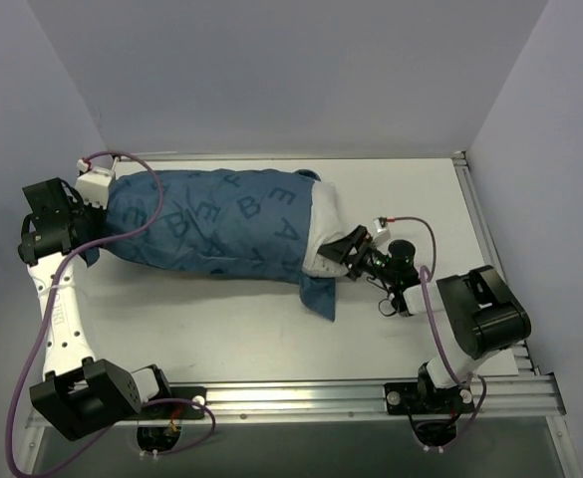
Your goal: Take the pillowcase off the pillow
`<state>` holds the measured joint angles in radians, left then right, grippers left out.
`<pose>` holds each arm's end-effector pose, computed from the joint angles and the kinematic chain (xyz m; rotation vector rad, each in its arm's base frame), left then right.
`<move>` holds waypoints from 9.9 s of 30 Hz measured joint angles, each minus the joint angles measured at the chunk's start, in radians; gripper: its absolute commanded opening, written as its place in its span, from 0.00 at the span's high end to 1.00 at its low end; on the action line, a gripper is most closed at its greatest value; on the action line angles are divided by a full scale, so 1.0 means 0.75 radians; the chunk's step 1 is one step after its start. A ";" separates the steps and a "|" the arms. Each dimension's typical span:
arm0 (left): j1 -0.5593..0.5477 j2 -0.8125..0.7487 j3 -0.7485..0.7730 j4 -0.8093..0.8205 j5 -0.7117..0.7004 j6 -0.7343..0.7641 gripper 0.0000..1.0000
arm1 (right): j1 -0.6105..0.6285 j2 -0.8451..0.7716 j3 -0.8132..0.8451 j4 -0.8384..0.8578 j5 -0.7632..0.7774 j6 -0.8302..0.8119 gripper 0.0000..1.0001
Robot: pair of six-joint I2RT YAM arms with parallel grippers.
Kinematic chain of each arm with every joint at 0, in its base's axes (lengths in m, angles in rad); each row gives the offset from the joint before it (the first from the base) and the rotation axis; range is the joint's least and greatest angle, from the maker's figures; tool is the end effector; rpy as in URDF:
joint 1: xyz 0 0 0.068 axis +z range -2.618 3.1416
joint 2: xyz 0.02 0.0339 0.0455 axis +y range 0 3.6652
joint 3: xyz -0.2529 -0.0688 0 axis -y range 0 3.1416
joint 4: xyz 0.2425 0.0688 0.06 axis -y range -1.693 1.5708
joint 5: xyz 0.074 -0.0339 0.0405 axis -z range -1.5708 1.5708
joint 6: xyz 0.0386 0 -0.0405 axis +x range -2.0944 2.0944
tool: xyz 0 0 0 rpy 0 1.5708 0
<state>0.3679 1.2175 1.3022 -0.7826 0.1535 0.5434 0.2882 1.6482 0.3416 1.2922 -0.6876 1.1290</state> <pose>0.2400 0.0862 0.3590 0.2808 2.2604 0.3100 0.2467 0.0987 0.1457 0.1496 1.8396 1.5896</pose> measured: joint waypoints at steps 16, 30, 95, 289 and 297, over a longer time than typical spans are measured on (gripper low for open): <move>0.000 0.000 0.000 0.001 -0.001 -0.006 0.98 | 0.145 0.012 0.297 -0.186 0.120 -0.223 0.05; -0.001 -0.003 -0.024 0.006 -0.012 0.007 0.98 | 0.165 0.008 0.446 -0.552 0.269 -0.411 0.87; -0.058 -0.017 -0.100 -0.049 0.267 -0.012 0.98 | -0.358 -0.693 0.304 -1.049 0.188 -0.579 1.00; -0.966 0.738 0.303 0.005 0.084 -0.148 0.02 | 0.658 -0.781 0.189 -1.124 0.870 -0.848 1.00; -0.889 0.665 0.575 -0.224 0.274 -0.134 0.06 | 0.522 -0.593 0.349 -1.174 0.830 -0.788 1.00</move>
<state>-0.2985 1.7161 1.7336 -0.9508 0.3592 0.4427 0.6796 1.2037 0.6033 0.4118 -0.0650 0.5377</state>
